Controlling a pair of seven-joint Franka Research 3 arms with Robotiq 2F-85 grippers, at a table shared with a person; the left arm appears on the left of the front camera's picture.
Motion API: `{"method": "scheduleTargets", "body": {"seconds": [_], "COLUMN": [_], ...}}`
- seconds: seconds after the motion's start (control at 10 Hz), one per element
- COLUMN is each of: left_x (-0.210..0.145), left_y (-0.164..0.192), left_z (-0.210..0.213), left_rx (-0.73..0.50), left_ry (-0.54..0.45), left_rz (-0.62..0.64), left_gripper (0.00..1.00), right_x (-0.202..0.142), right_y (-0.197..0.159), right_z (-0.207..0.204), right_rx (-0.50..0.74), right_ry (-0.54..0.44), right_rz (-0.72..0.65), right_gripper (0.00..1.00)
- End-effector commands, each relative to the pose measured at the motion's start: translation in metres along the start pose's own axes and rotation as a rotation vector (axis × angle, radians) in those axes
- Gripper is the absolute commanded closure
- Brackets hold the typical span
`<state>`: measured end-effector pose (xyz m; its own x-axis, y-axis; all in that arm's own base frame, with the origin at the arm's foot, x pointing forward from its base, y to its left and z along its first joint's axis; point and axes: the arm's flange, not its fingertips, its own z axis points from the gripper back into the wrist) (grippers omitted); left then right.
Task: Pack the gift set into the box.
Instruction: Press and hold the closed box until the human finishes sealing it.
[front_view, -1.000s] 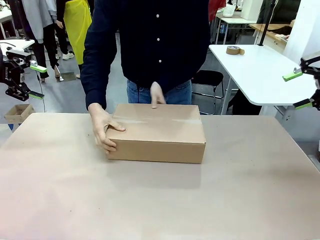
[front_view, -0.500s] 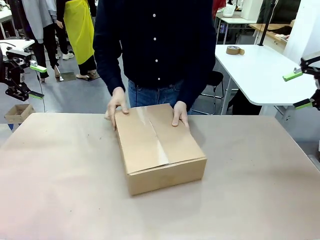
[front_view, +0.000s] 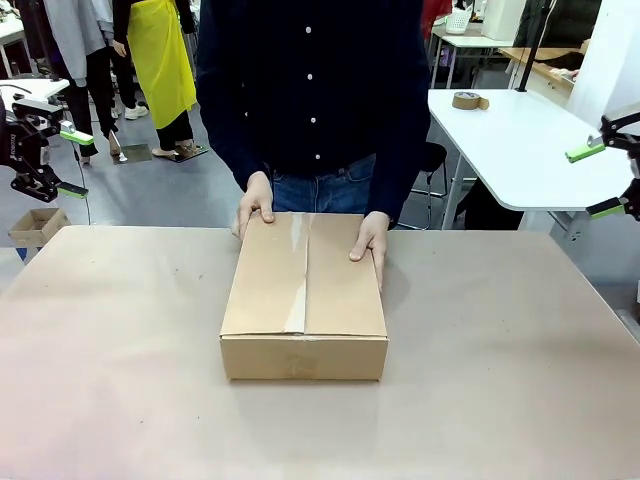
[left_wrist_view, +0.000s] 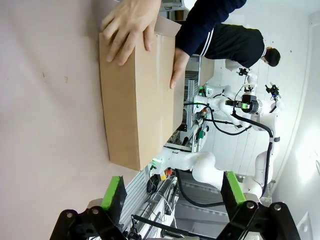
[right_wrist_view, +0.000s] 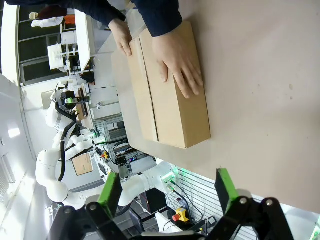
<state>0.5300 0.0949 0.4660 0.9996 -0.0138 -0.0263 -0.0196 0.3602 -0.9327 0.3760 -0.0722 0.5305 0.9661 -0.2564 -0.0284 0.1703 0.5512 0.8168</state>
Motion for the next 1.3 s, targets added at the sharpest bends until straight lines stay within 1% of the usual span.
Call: {"method": "scheduleTargets", "body": {"seconds": [0.0, 0.1, 0.2, 0.3, 0.4, 0.5, 0.6, 0.7, 0.8, 0.9, 1.0, 1.1, 1.2], "left_x": [-0.003, -0.003, 0.000, 0.009, 0.008, 0.002, -0.005, -0.015, -0.026, -0.033, -0.037, -0.038, -0.038], "left_y": [-0.002, -0.002, 0.000, -0.016, -0.031, -0.042, -0.045, -0.043, -0.040, -0.039, -0.039, -0.039, -0.040], "left_z": [-0.003, -0.003, 0.000, -0.040, -0.084, -0.121, -0.143, -0.153, -0.155, -0.158, -0.160, -0.161, -0.162], "left_rx": [0.009, 0.009, 0.000, 0.058, 0.092, 0.052, 0.019, -0.110, -0.220, -0.265, -0.291, -0.306, -0.325], "left_ry": [-0.001, -0.001, 0.000, 0.064, 0.125, 0.071, -0.034, -0.158, -0.252, -0.250, -0.233, -0.229, -0.244], "left_rz": [-0.009, -0.009, 0.000, -0.113, -0.320, -0.539, -0.759, -0.988, -1.163, -1.218, -1.230, -1.237, -1.222], "left_gripper": [0.00, 0.00, 0.00, 0.00, 0.00, 0.00, 0.00, 0.00, 0.00, 0.00, 0.00, 0.00, 0.00], "right_x": [-0.001, 0.000, 0.010, 0.019, 0.027, 0.032, 0.029, 0.027, 0.017, 0.013, 0.017, 0.022, 0.027], "right_y": [-0.001, 0.000, 0.014, 0.036, 0.065, 0.087, 0.100, 0.107, 0.109, 0.108, 0.108, 0.107, 0.106], "right_z": [0.001, 0.000, -0.027, -0.063, -0.107, -0.151, -0.183, -0.200, -0.201, -0.199, -0.196, -0.192, -0.191], "right_rx": [0.002, 0.000, -0.014, -0.052, -0.061, -0.066, 0.070, 0.257, 0.482, 0.552, 0.596, 0.673, 0.682], "right_ry": [0.004, 0.000, 0.083, 0.174, 0.241, 0.278, 0.397, 0.313, 0.406, 0.412, 0.337, 0.297, 0.262], "right_rz": [0.018, 0.000, 0.050, 0.181, 0.363, 0.588, 0.869, 1.132, 1.317, 1.375, 1.395, 1.393, 1.378], "right_gripper": [0.00, 0.00, 0.00, 0.00, 0.00, 0.00, 0.00, 0.00, 0.00, 0.00, 0.00, 0.00, 0.00]}}
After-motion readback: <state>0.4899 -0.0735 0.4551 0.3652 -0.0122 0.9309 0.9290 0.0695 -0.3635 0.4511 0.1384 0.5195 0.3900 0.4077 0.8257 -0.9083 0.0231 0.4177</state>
